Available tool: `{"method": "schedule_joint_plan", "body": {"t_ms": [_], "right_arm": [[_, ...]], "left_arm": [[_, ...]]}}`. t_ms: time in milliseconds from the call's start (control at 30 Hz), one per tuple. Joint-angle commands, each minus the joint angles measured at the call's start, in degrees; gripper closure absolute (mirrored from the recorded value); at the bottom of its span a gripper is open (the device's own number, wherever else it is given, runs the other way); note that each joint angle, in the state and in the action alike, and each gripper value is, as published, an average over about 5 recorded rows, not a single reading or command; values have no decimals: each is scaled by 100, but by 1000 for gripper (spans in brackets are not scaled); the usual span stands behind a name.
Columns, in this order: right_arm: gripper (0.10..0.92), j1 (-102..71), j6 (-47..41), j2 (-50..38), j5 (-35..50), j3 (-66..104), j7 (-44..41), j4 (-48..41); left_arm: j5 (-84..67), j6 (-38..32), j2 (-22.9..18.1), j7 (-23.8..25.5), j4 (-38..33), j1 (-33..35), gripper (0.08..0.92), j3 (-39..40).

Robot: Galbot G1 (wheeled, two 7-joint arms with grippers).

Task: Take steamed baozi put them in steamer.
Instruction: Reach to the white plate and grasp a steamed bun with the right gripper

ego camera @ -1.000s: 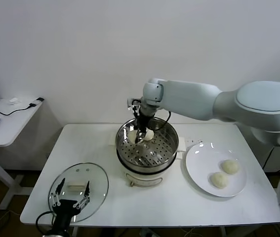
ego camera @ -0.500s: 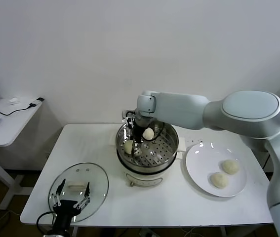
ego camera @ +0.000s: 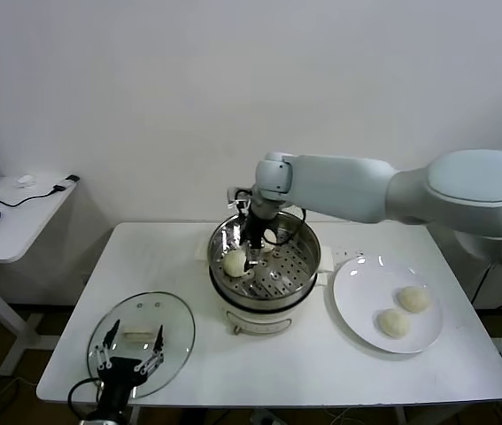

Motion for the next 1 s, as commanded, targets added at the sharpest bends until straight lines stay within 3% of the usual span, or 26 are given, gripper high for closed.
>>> {"method": "schedule_joint_plan", "body": {"t_ms": [33,267,533,767,1000], "right_arm": [[203,1043,139,-1794,-107,-191,-249,1322],[203,1603,518,-3262,-1259,-710,-668,2095],[203,303,573,-4531,-2742,98,-745,2438],[203,-1580,742,-4894,-3872,1311,-714,1962],[203,-2787,795,-4843,-4273,2237,-697,1565]], "left_arm": [[57,-5,-2,-10,14,3,177,21],[4,1,-14,-47,36,15,177,17],[15,82,-108,-25,-95,55,177,8],[93,106,-113,-25,-80,138,177,-60],[187,126,-158,-31,-24,149,177,-82]]}}
